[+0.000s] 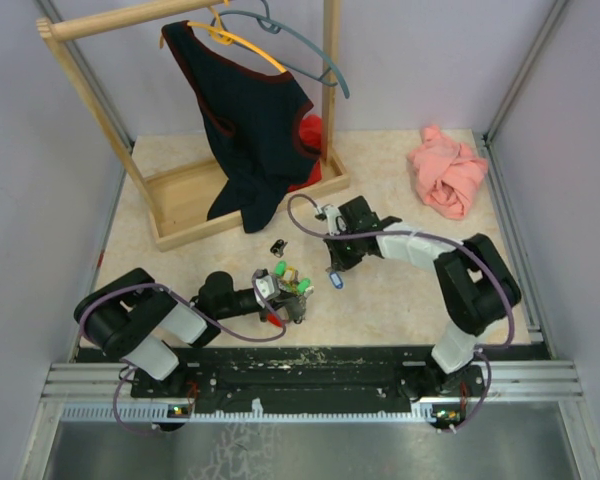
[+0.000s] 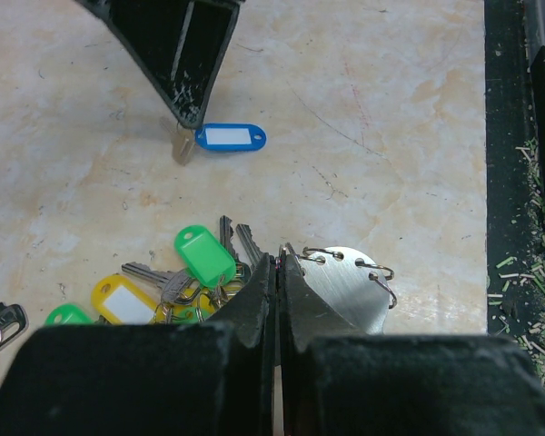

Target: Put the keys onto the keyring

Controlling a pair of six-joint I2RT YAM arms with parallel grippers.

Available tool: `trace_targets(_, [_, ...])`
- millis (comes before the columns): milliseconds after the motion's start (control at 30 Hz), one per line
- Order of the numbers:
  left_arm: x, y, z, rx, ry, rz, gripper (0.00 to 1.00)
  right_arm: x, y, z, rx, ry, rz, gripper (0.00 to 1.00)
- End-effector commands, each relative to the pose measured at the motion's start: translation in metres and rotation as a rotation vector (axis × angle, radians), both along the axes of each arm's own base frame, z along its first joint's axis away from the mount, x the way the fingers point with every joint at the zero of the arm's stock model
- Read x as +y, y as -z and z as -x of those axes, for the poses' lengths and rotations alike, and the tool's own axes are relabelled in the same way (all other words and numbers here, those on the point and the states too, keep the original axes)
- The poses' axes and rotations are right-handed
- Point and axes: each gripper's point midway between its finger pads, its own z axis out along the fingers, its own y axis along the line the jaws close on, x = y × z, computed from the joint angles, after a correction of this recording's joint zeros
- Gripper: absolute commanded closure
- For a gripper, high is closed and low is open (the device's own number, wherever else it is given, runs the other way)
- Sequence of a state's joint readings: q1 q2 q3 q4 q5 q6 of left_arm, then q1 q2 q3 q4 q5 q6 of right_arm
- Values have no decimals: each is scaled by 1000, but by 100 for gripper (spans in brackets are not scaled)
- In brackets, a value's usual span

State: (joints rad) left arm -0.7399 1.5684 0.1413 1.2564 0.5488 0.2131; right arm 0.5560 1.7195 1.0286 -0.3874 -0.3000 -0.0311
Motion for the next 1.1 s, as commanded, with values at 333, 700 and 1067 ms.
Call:
trace_targets(333, [-1,-19,-4,-43,-25,63,99,28,-91,-4,-753,-128,-418,100])
trace_targets(700, [1,-22,-5,-53,-41,79,99,24,-95,-8,-886,-28,-546,100])
trace_targets(1067, [2,-23,-6,-56,-53,85,99,24,-52,-30,-805,27,-423,100])
